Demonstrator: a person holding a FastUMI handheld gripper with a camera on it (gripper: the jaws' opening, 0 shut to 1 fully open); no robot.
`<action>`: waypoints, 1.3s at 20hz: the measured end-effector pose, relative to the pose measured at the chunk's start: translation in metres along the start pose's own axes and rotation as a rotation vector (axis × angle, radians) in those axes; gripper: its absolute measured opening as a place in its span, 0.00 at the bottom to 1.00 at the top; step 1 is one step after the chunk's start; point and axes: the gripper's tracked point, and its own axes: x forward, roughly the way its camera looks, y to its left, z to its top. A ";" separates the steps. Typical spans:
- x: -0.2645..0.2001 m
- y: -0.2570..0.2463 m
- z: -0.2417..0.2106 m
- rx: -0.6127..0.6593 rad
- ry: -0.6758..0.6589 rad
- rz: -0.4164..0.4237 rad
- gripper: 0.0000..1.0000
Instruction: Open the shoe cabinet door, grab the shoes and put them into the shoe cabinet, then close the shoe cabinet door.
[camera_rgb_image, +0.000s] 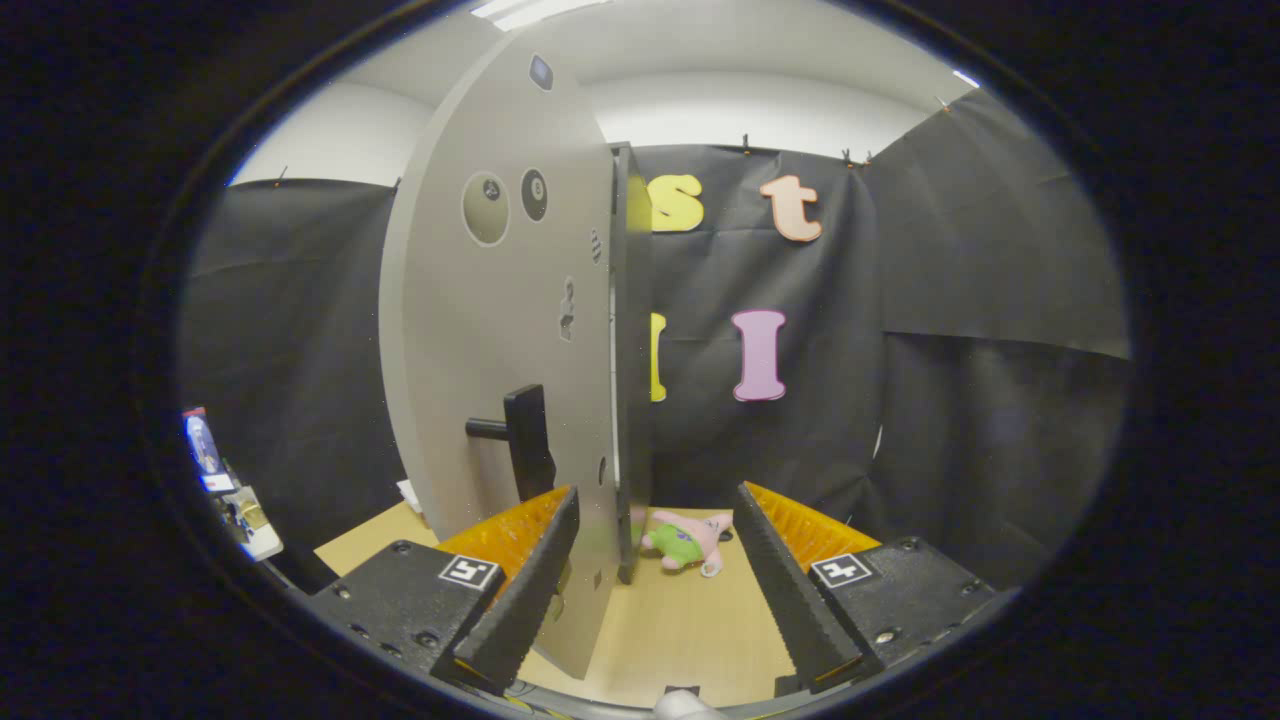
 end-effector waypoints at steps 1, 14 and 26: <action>0.001 0.002 -0.002 0.004 0.012 0.008 0.96; 0.032 0.134 0.000 0.020 0.021 0.084 0.94; 0.071 0.226 0.009 0.083 -0.001 0.049 0.99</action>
